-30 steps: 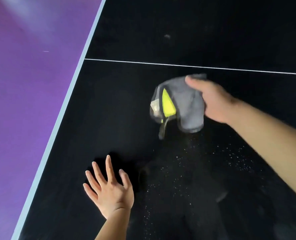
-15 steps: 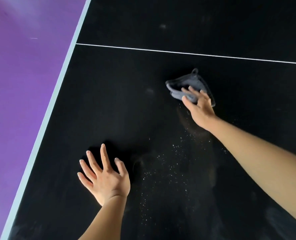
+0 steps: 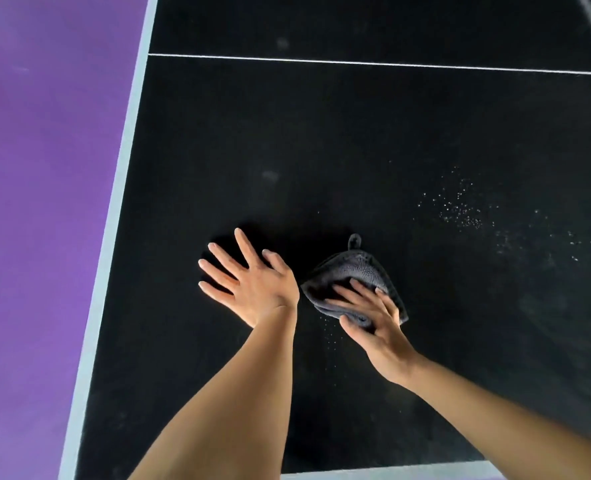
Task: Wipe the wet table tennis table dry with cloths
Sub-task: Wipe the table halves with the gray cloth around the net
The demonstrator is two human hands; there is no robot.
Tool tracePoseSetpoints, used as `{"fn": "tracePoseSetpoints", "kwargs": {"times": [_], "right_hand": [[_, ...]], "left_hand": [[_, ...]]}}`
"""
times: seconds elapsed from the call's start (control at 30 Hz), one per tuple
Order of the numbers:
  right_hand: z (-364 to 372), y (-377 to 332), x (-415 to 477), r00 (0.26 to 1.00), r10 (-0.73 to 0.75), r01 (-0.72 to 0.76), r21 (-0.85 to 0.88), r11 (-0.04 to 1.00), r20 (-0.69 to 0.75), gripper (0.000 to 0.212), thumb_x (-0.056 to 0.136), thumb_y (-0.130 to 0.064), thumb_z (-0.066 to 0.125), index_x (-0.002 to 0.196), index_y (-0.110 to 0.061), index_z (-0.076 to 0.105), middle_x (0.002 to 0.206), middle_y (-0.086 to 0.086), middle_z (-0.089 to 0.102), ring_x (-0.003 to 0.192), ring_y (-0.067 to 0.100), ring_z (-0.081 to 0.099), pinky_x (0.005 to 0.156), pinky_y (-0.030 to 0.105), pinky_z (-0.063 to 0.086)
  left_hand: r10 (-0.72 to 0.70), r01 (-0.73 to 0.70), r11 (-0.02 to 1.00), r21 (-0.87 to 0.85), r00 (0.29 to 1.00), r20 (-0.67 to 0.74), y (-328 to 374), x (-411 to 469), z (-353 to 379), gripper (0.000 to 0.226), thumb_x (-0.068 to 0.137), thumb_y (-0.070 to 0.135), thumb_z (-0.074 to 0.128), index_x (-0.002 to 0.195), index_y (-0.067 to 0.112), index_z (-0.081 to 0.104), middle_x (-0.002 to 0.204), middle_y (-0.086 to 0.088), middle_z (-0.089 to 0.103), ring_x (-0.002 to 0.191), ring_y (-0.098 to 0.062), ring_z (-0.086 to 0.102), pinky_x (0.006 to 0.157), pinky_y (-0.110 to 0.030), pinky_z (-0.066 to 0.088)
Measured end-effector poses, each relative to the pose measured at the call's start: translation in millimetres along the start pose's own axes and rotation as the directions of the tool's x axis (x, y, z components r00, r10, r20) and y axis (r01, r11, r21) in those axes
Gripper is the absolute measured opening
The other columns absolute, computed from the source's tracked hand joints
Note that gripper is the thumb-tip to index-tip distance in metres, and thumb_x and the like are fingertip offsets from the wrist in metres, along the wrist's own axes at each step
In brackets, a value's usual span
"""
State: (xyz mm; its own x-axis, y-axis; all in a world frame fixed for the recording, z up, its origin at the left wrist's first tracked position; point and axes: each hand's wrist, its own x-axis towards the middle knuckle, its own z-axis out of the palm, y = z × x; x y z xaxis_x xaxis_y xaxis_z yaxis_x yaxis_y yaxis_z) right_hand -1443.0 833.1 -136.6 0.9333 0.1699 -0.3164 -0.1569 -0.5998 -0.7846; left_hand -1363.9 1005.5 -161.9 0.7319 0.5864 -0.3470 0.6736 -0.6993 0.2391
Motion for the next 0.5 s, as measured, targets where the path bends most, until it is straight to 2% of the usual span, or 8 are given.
{"fn": "tracePoseSetpoints", "kwargs": {"times": [0.07, 0.13, 0.23, 0.33, 0.4, 0.43, 0.47, 0.5], "right_hand": [[18.7, -6.6, -26.5, 0.993, 0.116, -0.116, 0.068, 0.991, 0.009, 0.032, 0.096, -0.048, 0.051, 0.122, -0.068, 0.051, 0.136, -0.055, 0.029, 0.138, -0.021, 0.001, 0.107, 0.009, -0.011], [36.7, -11.8, -53.1, 0.974, 0.228, -0.228, 0.133, 0.965, 0.019, 0.036, 0.087, -0.055, 0.051, 0.12, -0.071, 0.051, 0.141, -0.049, 0.029, 0.137, -0.011, 0.007, 0.107, 0.014, -0.007], [57.7, -21.3, -99.8, 0.946, 0.313, -0.324, 0.174, 0.93, 0.087, 0.039, 0.084, -0.056, 0.05, 0.122, -0.062, 0.057, 0.145, -0.042, 0.031, 0.136, -0.004, 0.01, 0.111, 0.025, 0.0], [72.7, -30.3, -150.9, 0.927, 0.334, -0.362, 0.181, 0.914, 0.167, 0.037, 0.083, -0.052, 0.052, 0.117, -0.052, 0.067, 0.141, -0.035, 0.041, 0.135, -0.006, 0.022, 0.115, 0.026, 0.013], [81.1, -32.1, -177.5, 0.909, 0.371, -0.409, 0.236, 0.881, 0.191, 0.036, 0.079, -0.046, 0.057, 0.108, -0.038, 0.075, 0.13, -0.026, 0.055, 0.125, -0.013, 0.039, 0.11, 0.021, 0.034], [82.7, -34.1, -187.9, 0.894, 0.407, -0.443, 0.235, 0.865, 0.187, 0.035, 0.076, -0.046, 0.06, 0.103, -0.031, 0.077, 0.12, -0.02, 0.062, 0.117, -0.01, 0.048, 0.103, 0.02, 0.042], [82.2, -35.0, -196.9, 0.881, 0.434, -0.468, 0.219, 0.856, 0.187, 0.031, 0.074, -0.048, 0.06, 0.091, -0.026, 0.075, 0.103, -0.014, 0.067, 0.104, 0.0, 0.056, 0.095, 0.024, 0.047], [79.4, -37.3, -203.8, 0.866, 0.459, -0.493, 0.186, 0.85, 0.196, 0.028, 0.074, -0.048, 0.059, 0.075, -0.021, 0.065, 0.084, -0.008, 0.063, 0.084, 0.013, 0.056, 0.082, 0.032, 0.047]], "left_hand": [[0.038, -0.037, 0.999, -0.038, 0.999, 0.027, -3.1, -1.3, -3.8, 0.061, 0.102, 0.046, 0.014, 0.159, 0.038, -0.007, 0.168, -0.01, -0.014, 0.152, -0.037, -0.021, 0.12, -0.06, -0.013], [0.071, -0.066, 0.994, -0.084, 0.996, 0.058, -8.5, -2.4, -9.1, 0.061, 0.103, 0.045, 0.019, 0.16, 0.038, -0.002, 0.168, -0.009, -0.014, 0.152, -0.036, -0.021, 0.12, -0.058, -0.014], [0.17, -0.156, 0.977, -0.148, 0.981, 0.089, -22.0, -3.7, -18.1, 0.063, 0.101, 0.039, 0.032, 0.16, 0.038, 0.008, 0.168, -0.007, -0.013, 0.153, -0.032, -0.02, 0.12, -0.057, -0.015], [0.239, -0.19, 0.941, -0.279, 0.959, 0.152, -30.6, -2.7, -31.2, 0.072, 0.092, 0.023, 0.045, 0.158, 0.039, 0.02, 0.169, -0.004, -0.012, 0.153, -0.027, -0.021, 0.121, -0.054, -0.017], [0.238, -0.149, 0.912, -0.382, 0.951, 0.197, -32.8, -2.0, -41.6, 0.073, 0.087, 0.016, 0.048, 0.154, 0.04, 0.031, 0.169, 0.0, -0.009, 0.154, -0.022, -0.02, 0.121, -0.05, -0.016], [0.244, -0.132, 0.898, -0.419, 0.943, 0.225, -35.8, -1.4, -47.2, 0.069, 0.088, 0.016, 0.05, 0.151, 0.041, 0.036, 0.169, 0.002, -0.007, 0.154, -0.02, -0.019, 0.122, -0.048, -0.016], [0.265, -0.136, 0.888, -0.439, 0.932, 0.247, -41.7, -0.1, -51.9, 0.065, 0.09, 0.017, 0.052, 0.149, 0.041, 0.041, 0.169, 0.004, -0.005, 0.154, -0.018, -0.017, 0.123, -0.045, -0.014], [0.297, -0.154, 0.88, -0.45, 0.917, 0.268, -50.5, 0.7, -56.6, 0.06, 0.091, 0.018, 0.054, 0.146, 0.04, 0.045, 0.169, 0.006, -0.001, 0.155, -0.016, -0.014, 0.124, -0.043, -0.01]]}}
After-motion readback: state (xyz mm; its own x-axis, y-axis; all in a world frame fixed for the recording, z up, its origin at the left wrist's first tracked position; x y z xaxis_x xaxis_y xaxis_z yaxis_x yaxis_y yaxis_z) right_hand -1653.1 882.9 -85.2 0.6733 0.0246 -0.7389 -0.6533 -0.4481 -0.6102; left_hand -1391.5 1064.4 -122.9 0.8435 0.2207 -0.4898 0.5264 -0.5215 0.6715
